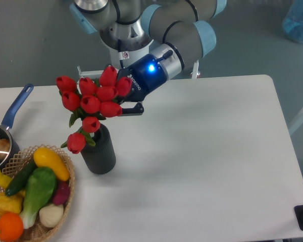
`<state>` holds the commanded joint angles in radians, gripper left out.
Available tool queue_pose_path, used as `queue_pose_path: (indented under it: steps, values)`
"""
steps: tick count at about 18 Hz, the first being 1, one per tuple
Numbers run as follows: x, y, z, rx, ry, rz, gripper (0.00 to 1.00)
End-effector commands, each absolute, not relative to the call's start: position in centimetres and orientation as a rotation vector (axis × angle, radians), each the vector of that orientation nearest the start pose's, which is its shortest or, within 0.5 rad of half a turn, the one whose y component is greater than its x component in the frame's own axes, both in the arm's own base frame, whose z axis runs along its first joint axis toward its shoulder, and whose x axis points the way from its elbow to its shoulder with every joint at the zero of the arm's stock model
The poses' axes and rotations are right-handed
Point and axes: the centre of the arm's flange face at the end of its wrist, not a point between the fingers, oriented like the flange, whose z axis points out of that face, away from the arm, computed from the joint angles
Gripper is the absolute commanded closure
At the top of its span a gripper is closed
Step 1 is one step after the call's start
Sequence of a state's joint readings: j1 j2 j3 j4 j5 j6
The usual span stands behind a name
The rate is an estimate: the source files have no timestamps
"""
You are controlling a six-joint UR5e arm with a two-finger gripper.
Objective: Insert the flowers into the vase
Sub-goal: 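Push the tulip stems further down into the vase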
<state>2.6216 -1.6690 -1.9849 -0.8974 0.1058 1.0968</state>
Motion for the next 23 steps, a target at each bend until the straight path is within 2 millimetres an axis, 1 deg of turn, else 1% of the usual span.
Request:
queue_pose_path:
  steps: [7,11,12,14,15,17,18,19,23]
  values:
    - [-29.5,43.7,36.7,-1.761,0.179,-0.593,0.81]
    - [-29.3,43.9,35.9,-1.769,0.186,-0.596,0.75]
    - [-29.3,43.9,35.8,-1.769,0.186,-0.596,0.7]
    - [-29.3,43.9,35.6,-1.772,0.185,-0.599,0.68]
    - [-29.4,43.9,34.8,-1.793,0.19,-0.592,0.62]
    - [-29.2,43.9,33.9,-1.815,0.202,-0.583,0.59]
    - [-29.2,43.9,33.3,-1.824,0.208,-0.582,0.51]
    - [-29.2,44.1,32.7,-1.833,0.211,-0.586,0.51]
    - [-29.0,44.2,32.0,-1.873,0.226,-0.576,0.45]
